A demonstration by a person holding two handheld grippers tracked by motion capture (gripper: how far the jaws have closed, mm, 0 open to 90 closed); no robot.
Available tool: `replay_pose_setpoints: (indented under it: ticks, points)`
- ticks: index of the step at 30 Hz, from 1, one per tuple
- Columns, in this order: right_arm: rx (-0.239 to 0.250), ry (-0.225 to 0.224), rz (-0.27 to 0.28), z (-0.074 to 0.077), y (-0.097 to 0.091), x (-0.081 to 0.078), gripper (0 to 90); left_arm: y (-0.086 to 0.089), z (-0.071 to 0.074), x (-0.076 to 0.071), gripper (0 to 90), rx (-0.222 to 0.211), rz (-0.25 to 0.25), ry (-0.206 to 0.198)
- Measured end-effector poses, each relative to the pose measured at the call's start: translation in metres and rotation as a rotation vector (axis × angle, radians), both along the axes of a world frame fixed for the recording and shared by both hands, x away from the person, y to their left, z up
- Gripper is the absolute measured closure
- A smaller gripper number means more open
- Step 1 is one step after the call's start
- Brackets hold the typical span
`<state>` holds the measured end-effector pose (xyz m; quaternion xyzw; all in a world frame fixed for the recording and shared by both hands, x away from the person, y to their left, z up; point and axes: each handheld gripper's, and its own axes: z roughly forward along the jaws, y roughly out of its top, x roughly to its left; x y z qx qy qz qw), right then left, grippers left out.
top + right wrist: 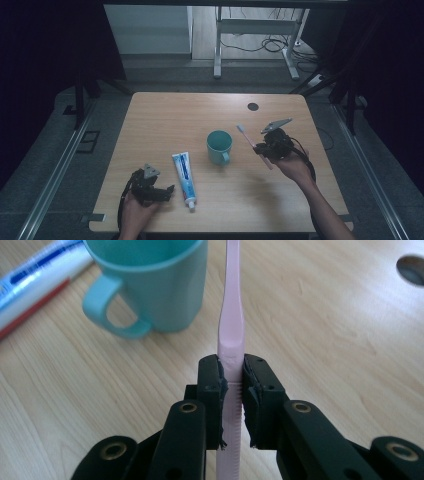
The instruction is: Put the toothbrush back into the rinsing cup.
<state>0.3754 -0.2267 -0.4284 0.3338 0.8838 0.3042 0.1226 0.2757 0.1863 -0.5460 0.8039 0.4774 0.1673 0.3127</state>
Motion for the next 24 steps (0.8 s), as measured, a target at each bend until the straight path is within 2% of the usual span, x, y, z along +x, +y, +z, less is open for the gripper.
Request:
replay_pose_setpoints:
  ticks: [8,19,24]
  points:
    - [0.076,-0.047,0.002,0.004,0.003,0.000,78.0,0.000,0.000,0.000,0.0,0.002,-0.002,-0.001]
    - [0.134,-0.108,0.017,0.009,0.012,0.000,78.1,0.000,0.000,0.000,0.0,0.004,-0.006,-0.003]
    - [0.155,-0.122,0.016,0.011,0.014,0.000,78.1,0.001,0.000,0.000,0.0,0.005,-0.007,-0.003]
